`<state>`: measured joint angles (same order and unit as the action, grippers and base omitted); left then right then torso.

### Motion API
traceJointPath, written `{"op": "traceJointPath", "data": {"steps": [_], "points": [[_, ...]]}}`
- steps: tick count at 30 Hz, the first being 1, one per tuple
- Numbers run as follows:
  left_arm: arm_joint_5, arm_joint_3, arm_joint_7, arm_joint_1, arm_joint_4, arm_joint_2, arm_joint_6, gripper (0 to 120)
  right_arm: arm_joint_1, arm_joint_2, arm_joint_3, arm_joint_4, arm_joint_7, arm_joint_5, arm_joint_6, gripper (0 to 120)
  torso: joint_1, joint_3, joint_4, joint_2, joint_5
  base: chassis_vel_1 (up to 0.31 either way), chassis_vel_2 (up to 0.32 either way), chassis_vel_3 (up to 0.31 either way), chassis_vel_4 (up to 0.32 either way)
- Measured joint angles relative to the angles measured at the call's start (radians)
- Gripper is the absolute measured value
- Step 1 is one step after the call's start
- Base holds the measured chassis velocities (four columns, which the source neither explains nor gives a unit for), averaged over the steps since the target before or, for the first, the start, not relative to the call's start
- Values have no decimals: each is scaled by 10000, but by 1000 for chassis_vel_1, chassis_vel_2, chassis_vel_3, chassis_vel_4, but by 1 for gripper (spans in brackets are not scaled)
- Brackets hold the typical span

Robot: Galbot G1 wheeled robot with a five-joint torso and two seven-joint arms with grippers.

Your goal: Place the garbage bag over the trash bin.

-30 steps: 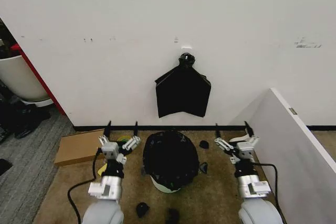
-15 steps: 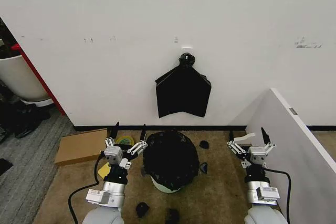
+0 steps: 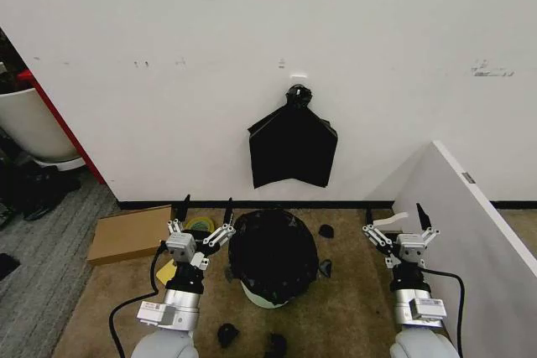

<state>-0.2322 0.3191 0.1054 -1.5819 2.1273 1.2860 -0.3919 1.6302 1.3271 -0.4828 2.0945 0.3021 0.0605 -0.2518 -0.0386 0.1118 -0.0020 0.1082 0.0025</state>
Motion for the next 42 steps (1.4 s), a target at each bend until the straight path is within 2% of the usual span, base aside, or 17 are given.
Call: {"op": "traceJointPath", "data": {"steps": [2, 3, 5, 9, 10, 14, 15, 16, 18, 20, 22, 25, 27, 29, 32, 36, 42], "points": [[-429, 38, -322, 299, -275, -106, -454, 100, -3, -2, 3, 0, 1, -3, 0, 100, 0, 0, 6, 0, 3, 0, 0, 0, 0], [-642, 86, -522, 562, -453, -179, -753, 100, -2, -3, 5, 0, 2, -4, 0, 100, 0, 0, -3, 0, -1, 0, 0, 0, 0], [-412, 126, -632, 743, -750, -212, -1065, 100, -5, -4, 5, 0, 4, -6, 0, 100, -1, 0, -2, 0, 6, 0, 0, 0, 0], [11, 56, -560, 655, -1191, -211, -1083, 100, -6, -6, 5, 0, 4, -8, 1, 100, -1, 1, 1, 0, -4, 0, 0, 0, 0], [218, -7, -502, 602, -1389, -248, -983, 100, -4, -7, 10, 0, 5, -9, 1, 100, -1, 1, 1, 0, 5, 0, 0, 0, 0], [336, -128, -302, 552, -1450, -392, -337, 100, -6, -8, 9, 0, 5, -10, 1, 100, -2, 1, 0, 0, -4, 0, 0, 0, 0], [297, -157, -234, 530, -1375, -470, 48, 100, -6, -9, 10, 0, 4, -11, 1, 100, -1, 1, 0, 0, -1, 0, 0, 0, 0], [43, -236, -49, 455, -946, -727, 1430, 100, -7, -9, 11, 0, 5, -12, 1, 100, -1, 1, 0, 0, 0, 0, 0, 0, 0], [-520, -282, 467, 403, -235, -1113, 3270, 100, -7, -10, 13, 0, 4, -14, 1, 100, -1, 1, 0, 0, 2, 0, 0, 0, 0], [-1183, -271, 659, 422, 356, -1352, 4090, 100, -8, -10, 13, 0, 5, -15, 1, 100, -1, 0, 1, 0, 2, 0, 0, 0, 0], [-1506, -179, 649, 468, 721, -1441, 4337, 100, -7, -10, 13, 0, 5, -17, 2, 100, -1, 0, 0, 0, 2, 0, 0, 0, 0], [-1568, -57, 552, 464, 872, -1467, 4141, 100, -8, -10, 14, -1, 4, -18, 1, 100, -1, 0, -1, 0, 2, 0, 0, 0, 0], [-1487, 11, 275, 424, 763, -1441, 3442, 100, -8, -10, 14, -1, 3, -19, 1, 100, -1, 0, 1, 0, 2, 0, 0, 0, 0], [-1143, 31, -103, 486, 228, -1213, 2254, 100, -8, -10, 14, -2, 3, -19, 1, 100, 0, 0, 1, 0, 0, 0, 0, 0, 0], [-838, 11, -261, 521, -46, -884, 1542, 100, -9, -10, 13, -1, 3, -19, 1, 100, 0, 0, -1, 0, -2, 0, 0, 0, 0], [-413, -10, -381, 150, 32, -453, 1098, 100, -8, -11, 14, -2, 3, -19, 1, 100, 0, 0, 1, 0, 1, 0, 0, 0, 0], [-259, 62, -388, -17, -81, -369, 805, 100, -9, -11, 14, -2, 3, -20, 1, 100, 0, 0, 0, 0, 1, 0, 0, 0, 0]]}}
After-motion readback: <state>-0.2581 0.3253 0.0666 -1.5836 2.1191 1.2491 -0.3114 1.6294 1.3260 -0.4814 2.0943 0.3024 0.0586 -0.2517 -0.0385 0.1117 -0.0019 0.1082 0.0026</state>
